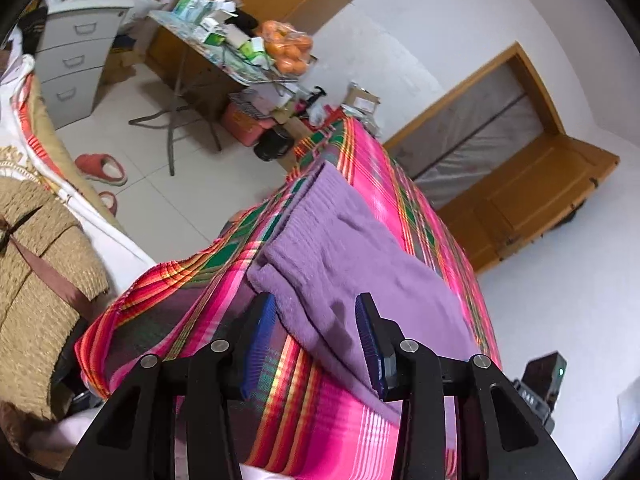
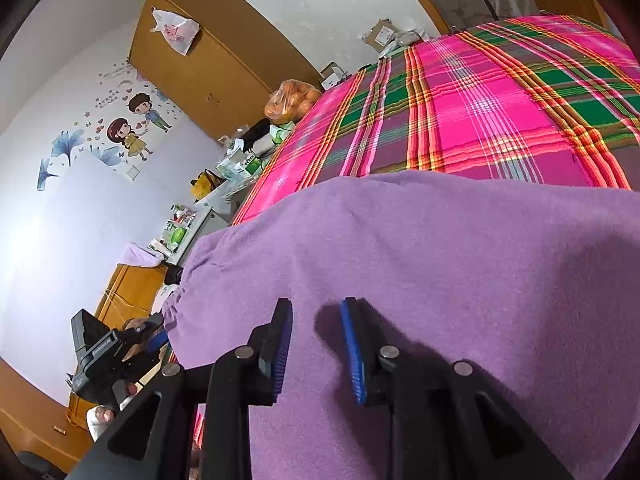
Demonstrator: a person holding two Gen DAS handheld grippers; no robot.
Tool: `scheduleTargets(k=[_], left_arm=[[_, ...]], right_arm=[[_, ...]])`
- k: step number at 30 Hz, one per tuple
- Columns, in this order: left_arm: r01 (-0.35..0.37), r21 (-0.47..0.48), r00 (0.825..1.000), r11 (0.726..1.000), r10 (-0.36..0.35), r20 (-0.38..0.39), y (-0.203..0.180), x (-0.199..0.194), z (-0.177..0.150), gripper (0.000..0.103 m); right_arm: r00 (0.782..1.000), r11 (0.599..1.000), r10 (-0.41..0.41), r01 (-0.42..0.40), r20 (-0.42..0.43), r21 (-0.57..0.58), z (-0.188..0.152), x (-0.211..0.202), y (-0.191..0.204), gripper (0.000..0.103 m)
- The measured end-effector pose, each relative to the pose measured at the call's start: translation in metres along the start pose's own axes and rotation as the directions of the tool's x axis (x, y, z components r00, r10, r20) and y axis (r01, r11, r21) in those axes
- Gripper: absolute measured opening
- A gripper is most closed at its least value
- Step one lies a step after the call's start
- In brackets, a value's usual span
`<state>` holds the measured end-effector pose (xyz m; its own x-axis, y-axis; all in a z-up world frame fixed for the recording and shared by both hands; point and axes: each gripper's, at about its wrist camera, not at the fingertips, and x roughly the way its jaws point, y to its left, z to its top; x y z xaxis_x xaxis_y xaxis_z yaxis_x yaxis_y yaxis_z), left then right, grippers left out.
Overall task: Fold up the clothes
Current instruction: 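Hold the folded sweater flat with both grippers open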
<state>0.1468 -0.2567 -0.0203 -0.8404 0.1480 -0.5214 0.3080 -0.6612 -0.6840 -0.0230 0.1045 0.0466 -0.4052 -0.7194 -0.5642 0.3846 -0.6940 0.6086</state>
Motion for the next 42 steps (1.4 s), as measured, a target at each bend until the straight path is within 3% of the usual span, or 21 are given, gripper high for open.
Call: scheduleTargets(k=[5, 9, 13, 18, 21, 27, 31, 37, 42], left_arm=[[0.010, -0.049, 0.999, 0.999, -0.008, 0.042, 0.005, 0.003, 0.004, 0.043], [-0.063, -0.063, 0.992, 0.996, 0.069, 0.102, 0.013, -0.005, 0.007, 0.043], [-0.050, -0.096, 0.996, 0.994, 0.057, 0.065, 0.020, 0.002, 0.008, 0.043], [-0.056, -0.043, 0.994, 0.998, 0.060, 0.091, 0.006, -0.003, 0.003, 0.043], [-0.056, -0.018, 0.996, 0.998, 0.057, 0.069, -0.002, 0.003, 0.000, 0.043], [-0.172, -0.002, 0.979, 0.985, 0.171, 0.108, -0.004, 0.005, 0.002, 0.043], [-0.192, 0.021, 0.976, 0.981, 0.189, 0.112, -0.006, 0.016, 0.007, 0.043], [-0.176, 0.024, 0.977, 0.984, 0.172, 0.127, -0.010, 0.016, 0.008, 0.043], [-0.088, -0.002, 0.983, 0.996, 0.087, 0.160, -0.008, 0.006, 0.009, 0.043]], right_arm=[[1.000, 1.000, 0.016, -0.016, 0.001, -0.002, 0.000, -0.001, 0.000, 0.028], [1.000, 1.000, 0.030, -0.030, 0.008, -0.003, -0.002, -0.003, 0.001, 0.029], [0.999, 0.999, 0.037, -0.037, 0.008, 0.001, -0.002, -0.003, 0.001, 0.030], [0.999, 0.999, 0.050, -0.050, 0.010, 0.005, -0.002, -0.004, -0.001, 0.030], [0.998, 0.999, 0.054, -0.054, 0.012, 0.008, -0.002, -0.005, -0.001, 0.030], [0.998, 0.998, 0.068, -0.068, 0.019, 0.010, -0.002, -0.007, -0.002, 0.030], [0.997, 0.997, 0.074, -0.074, 0.021, 0.012, -0.002, -0.007, -0.002, 0.031], [0.996, 0.996, 0.084, -0.084, 0.023, 0.029, -0.001, -0.008, -0.005, 0.031], [0.996, 0.995, 0.089, -0.089, 0.024, 0.034, -0.002, -0.008, -0.006, 0.031]])
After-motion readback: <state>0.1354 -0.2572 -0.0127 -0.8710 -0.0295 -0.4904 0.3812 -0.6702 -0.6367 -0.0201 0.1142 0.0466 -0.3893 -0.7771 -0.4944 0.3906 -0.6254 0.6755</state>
